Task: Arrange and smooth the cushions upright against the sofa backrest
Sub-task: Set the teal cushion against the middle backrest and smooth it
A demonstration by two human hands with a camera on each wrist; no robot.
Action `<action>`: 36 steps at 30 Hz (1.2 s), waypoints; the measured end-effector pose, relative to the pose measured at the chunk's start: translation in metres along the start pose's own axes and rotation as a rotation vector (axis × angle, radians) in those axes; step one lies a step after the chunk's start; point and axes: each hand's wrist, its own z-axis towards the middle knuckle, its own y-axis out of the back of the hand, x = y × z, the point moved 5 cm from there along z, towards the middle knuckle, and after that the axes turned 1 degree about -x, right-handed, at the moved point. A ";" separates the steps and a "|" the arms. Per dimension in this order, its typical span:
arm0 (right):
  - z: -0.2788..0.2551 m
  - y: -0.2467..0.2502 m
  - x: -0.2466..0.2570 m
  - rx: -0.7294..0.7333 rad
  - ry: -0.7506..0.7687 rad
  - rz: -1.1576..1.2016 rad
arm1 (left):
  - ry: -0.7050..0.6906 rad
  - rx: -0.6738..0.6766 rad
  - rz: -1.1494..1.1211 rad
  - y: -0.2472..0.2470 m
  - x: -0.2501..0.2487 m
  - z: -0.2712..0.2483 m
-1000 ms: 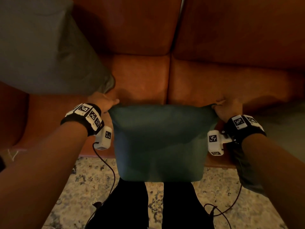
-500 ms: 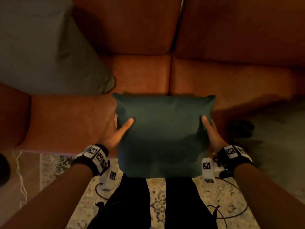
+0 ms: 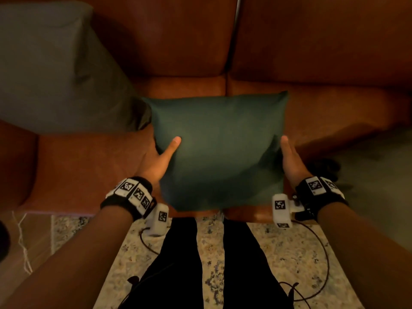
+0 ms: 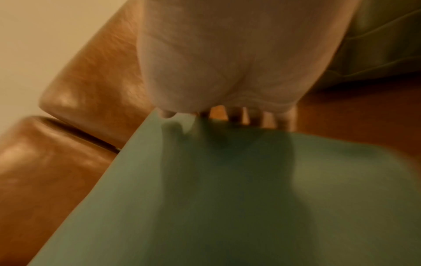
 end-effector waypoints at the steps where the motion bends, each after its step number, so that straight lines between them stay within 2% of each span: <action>1: 0.001 -0.001 -0.006 -0.008 -0.012 -0.015 | 0.010 -0.015 0.023 0.003 0.000 0.003; 3: 0.000 -0.001 -0.023 -0.027 -0.035 -0.067 | 0.086 -0.052 0.030 0.011 0.006 0.001; 5: -0.002 -0.002 -0.050 -0.038 -0.102 -0.103 | 0.176 -0.022 0.014 0.019 0.032 -0.002; 6: -0.005 0.000 -0.063 -0.045 -0.158 -0.122 | 0.225 0.001 0.030 0.023 0.057 0.001; 7: -0.011 0.000 -0.077 -0.055 -0.227 -0.140 | 0.266 0.029 0.051 0.030 0.113 0.021; 9: -0.024 -0.005 -0.097 -0.058 -0.317 -0.124 | 0.331 0.078 0.110 0.038 0.162 0.026; 11: -0.029 -0.013 -0.112 -0.054 -0.337 0.030 | 0.383 0.115 0.132 0.035 0.155 0.004; 14: -0.023 -0.015 -0.115 -0.090 -0.289 0.188 | 0.489 0.212 0.092 0.021 0.124 -0.037; 16: -0.018 -0.013 -0.115 -0.096 -0.276 0.191 | 0.611 0.212 -0.004 0.011 0.128 -0.052; 18: -0.016 -0.015 -0.113 -0.052 -0.255 0.223 | 0.672 0.166 -0.132 0.002 0.133 -0.058; 22: -0.012 -0.020 -0.121 0.122 -0.250 0.387 | 0.585 -0.008 -0.500 -0.010 0.138 -0.055; 25: -0.010 -0.012 -0.125 0.109 -0.239 0.546 | 0.555 -0.057 -0.712 -0.013 0.139 -0.060; 27: -0.012 -0.012 -0.126 0.150 -0.261 0.657 | 0.504 -0.083 -0.797 -0.014 0.140 -0.063; 29: -0.015 -0.013 -0.124 0.186 -0.269 0.658 | 0.469 -0.108 -0.792 -0.015 0.146 -0.063; 31: -0.016 -0.016 -0.122 0.204 -0.268 0.617 | 0.466 -0.145 -0.683 -0.018 0.154 -0.059; 36: -0.008 -0.013 -0.129 0.235 -0.379 0.588 | 0.370 -0.071 -0.529 -0.032 0.153 -0.053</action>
